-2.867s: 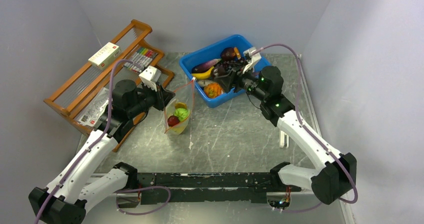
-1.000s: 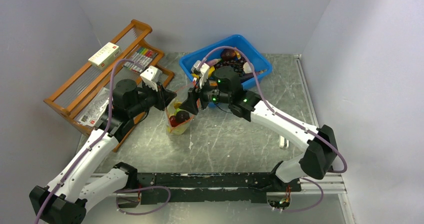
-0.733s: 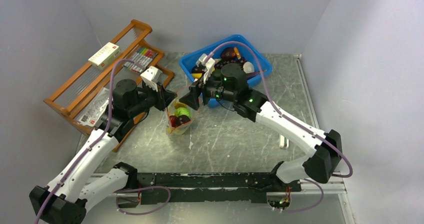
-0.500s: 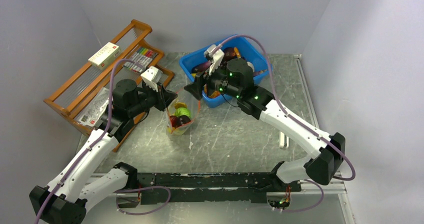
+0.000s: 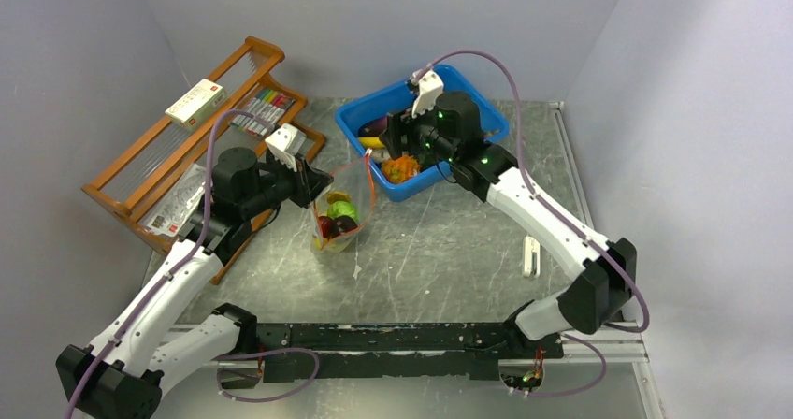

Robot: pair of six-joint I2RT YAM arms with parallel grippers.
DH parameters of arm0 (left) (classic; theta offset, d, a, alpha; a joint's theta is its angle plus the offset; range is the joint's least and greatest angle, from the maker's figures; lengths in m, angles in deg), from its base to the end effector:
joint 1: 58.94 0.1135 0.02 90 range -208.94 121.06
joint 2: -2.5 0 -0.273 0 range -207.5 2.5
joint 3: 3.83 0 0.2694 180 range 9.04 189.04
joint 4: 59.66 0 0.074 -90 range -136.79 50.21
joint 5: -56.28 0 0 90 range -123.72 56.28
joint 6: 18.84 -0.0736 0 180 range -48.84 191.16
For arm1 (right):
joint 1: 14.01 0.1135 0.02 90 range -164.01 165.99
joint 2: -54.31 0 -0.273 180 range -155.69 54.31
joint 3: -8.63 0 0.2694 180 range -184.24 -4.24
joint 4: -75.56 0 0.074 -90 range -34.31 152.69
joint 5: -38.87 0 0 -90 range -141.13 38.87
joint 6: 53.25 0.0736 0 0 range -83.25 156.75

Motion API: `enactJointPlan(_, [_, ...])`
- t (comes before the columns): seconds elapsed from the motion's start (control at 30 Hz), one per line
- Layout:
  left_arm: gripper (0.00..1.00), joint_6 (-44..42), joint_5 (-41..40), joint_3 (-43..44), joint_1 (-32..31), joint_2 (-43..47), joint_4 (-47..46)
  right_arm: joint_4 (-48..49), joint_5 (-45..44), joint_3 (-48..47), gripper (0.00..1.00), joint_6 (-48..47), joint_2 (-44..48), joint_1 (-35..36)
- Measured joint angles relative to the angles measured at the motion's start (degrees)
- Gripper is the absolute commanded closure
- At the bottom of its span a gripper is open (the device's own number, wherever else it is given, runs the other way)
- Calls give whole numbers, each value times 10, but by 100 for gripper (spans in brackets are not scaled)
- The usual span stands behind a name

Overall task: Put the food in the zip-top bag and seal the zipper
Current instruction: Pick up the fake fruit from the bin.

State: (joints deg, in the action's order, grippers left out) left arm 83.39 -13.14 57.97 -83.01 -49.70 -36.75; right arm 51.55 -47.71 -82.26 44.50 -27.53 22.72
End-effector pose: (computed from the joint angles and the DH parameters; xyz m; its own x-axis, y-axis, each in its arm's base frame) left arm 0.2244 -0.1286 0.3412 -0.3525 -0.0598 -0.9339 0.6339 0.7189 -0.2852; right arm 0.3098 0.2366 0.3880 -0.2917 -0.0497 -0.9552 -0.6094 0.7794 0.1455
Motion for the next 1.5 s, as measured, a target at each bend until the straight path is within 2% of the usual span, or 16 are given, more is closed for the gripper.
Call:
enactJointPlan(0.17, [93, 0, 0, 0, 0, 0, 0, -36, -3, -15, 27, -12, -57, -28])
enactJointPlan(0.47, [93, 0, 0, 0, 0, 0, 0, -137, -9, -110, 21, -46, -188, -54])
enactJointPlan(0.7, [93, 0, -1, 0, 0, 3, 0, -188, -4, -149, 20, -60, -239, -62])
enactJointPlan(0.87, [93, 0, -1, 0, 0, 3, 0, -190, -35, -163, 22, -67, -258, -72])
enactJointPlan(1.07, [93, 0, -1, 0, 0, 3, 0, -167, -116, -180, 23, -89, -286, -89])
enactJointPlan(1.3, [93, 0, -1, 0, 0, 3, 0, -148, -181, -231, 16, -132, -345, -110])
enactJointPlan(1.4, [93, 0, -1, 0, 0, 3, 0, -144, -185, -253, 8, -142, -376, -119])
enactJointPlan(1.5, [93, 0, -1, 0, 0, 5, 0, -144, -181, -278, 4, -147, -410, -131])
